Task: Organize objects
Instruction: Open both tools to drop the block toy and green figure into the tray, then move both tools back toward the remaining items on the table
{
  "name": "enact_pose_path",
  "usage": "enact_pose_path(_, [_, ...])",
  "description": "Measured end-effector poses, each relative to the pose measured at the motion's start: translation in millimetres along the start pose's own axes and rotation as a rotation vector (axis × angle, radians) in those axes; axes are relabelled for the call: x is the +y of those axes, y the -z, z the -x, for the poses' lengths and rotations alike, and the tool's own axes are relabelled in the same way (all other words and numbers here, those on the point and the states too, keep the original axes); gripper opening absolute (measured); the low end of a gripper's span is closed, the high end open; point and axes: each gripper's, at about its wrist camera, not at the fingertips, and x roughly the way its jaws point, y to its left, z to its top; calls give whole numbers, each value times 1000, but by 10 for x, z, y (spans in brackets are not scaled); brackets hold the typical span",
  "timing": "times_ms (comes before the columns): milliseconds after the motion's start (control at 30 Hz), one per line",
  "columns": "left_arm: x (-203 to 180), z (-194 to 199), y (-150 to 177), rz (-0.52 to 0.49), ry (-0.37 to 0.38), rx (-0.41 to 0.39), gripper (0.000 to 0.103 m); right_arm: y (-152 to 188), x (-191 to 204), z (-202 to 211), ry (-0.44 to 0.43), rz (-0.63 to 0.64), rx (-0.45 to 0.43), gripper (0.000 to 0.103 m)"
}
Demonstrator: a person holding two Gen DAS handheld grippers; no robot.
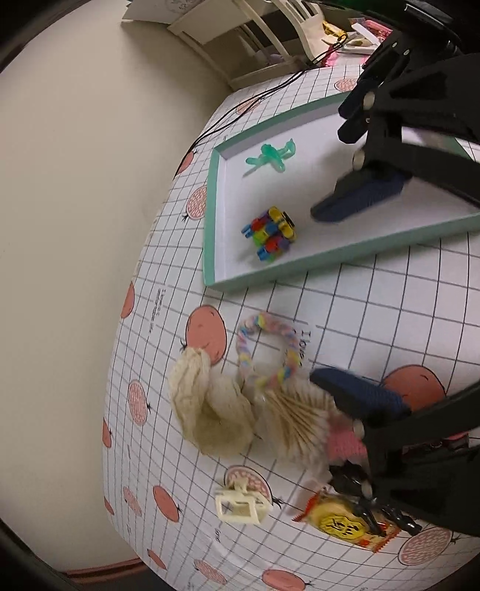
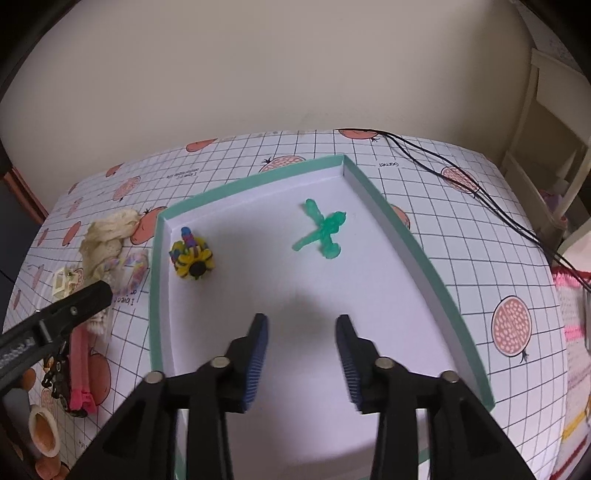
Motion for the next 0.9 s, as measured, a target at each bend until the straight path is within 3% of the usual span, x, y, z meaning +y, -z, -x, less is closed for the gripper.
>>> enact_pose_path(100, [45,-29,72,-5,-16,-1,86,45,-11,-28,5,0,10,61])
enact_pose_path(200, [129,-43,84,27,-19,-7,96,54,-39,-18,-6,-17,1,68])
enact_pose_path(533, [221,-25,73,50,-48,-42,103,72,19,-31,-19,-11,-10,101])
enact_pose_path(900, [267,-16,80,67,-50,-49,103,81,-23,-38,-9,-40,-17,103])
